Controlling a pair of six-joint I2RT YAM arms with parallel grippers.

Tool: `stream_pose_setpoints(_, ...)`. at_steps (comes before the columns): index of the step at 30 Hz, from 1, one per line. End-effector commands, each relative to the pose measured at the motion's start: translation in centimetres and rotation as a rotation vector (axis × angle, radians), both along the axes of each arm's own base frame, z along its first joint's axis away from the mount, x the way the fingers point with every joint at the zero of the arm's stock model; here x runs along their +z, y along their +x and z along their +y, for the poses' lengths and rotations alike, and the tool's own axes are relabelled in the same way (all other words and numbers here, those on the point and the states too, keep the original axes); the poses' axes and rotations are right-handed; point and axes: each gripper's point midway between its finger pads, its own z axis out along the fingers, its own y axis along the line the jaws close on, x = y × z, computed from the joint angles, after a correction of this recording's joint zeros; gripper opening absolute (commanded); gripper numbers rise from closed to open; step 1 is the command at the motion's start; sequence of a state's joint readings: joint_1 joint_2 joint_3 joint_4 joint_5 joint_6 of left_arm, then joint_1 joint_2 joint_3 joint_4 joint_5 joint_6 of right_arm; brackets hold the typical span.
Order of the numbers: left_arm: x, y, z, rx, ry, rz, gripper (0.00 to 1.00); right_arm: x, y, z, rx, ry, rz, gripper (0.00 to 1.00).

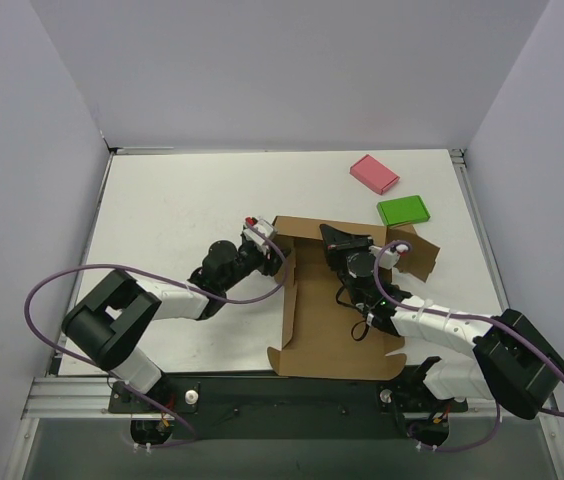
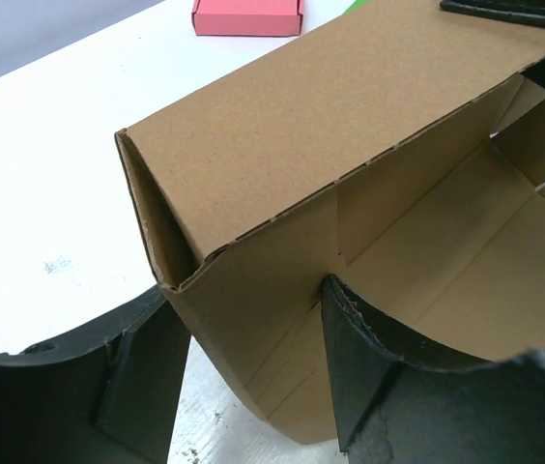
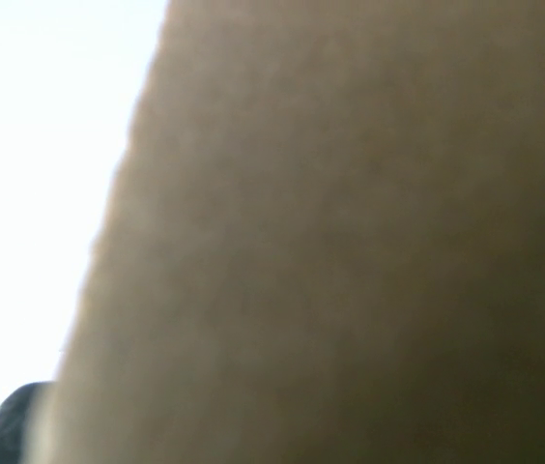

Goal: Fold the paper box

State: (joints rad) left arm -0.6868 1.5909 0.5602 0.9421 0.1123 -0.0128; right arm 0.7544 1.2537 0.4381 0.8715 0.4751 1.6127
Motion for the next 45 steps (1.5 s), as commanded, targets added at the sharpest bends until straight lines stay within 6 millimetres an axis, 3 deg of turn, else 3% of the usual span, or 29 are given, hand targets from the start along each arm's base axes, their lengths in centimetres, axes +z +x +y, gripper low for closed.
stream_pose_setpoints(1,1.2,0.6,-1.2,-0.008,-0.024,-0.038,0.58,-3.2,-4.1,5.7,0.302,-0.054,0.12,0.0)
stream_pose_setpoints(8,2.9,0.2,-0.8,0.026,-0.052,-0.075,0.41,-2.6,-4.3,6.3,0.326,-0.073,0.105,0.0)
stream_pose_setpoints(14,4.1,0.2,-0.1,0.065,-0.072,-0.057,0.29,-2.7,-4.8,5.6,0.329,-0.199,0.077,0.02)
stream_pose_setpoints(16,3.9,0.4,0.3,0.099,-0.076,-0.016,0.26,-3.1,-5.2,5.1,0.33,-0.24,0.079,0.1)
stream_pose_setpoints(17,3.6,0.4,0.5,0.108,-0.076,-0.002,0.25,-3.6,-5.5,4.8,0.338,-0.277,0.082,0.22)
stream_pose_setpoints(20,3.3,0.3,1.1,0.143,-0.088,0.03,0.2,-4.1,-6.4,4.1,0.35,-0.347,0.072,0.44)
stream_pose_setpoints(23,3.0,0.2,1.2,0.151,-0.092,0.048,0.19,-5.4,-7.8,2.8,0.356,-0.469,0.087,0.57)
stream_pose_setpoints(25,2.9,0.2,1.3,0.156,-0.093,0.057,0.19,-5.2,-8.9,2.6,0.372,-0.524,0.055,0.59)
stream_pose_setpoints(26,3.0,0.2,1.3,0.156,-0.095,0.059,0.18,-6.0,-9.2,1.9,0.359,-0.57,0.076,0.59)
stream_pose_setpoints(32,2.6,0.1,1.4,0.162,-0.09,0.066,0.18,-9.2,-10.8,1.8,0.451,-0.72,0.118,0.53)
stream_pose_setpoints(37,2.9,0.3,1.3,0.159,-0.077,0.063,0.18,-11.0,-11.4,4.1,0.589,-0.796,0.155,0.48)
stream_pose_setpoints(41,2.9,0.2,1.3,0.157,-0.059,0.061,0.18,-13.1,-12.0,4.9,0.664,-0.842,0.204,0.36)
stream_pose_setpoints(45,3.1,0.3,1.3,0.16,-0.046,0.052,0.18,-14.5,-12.4,3.3,0.631,-0.884,0.278,0.14)
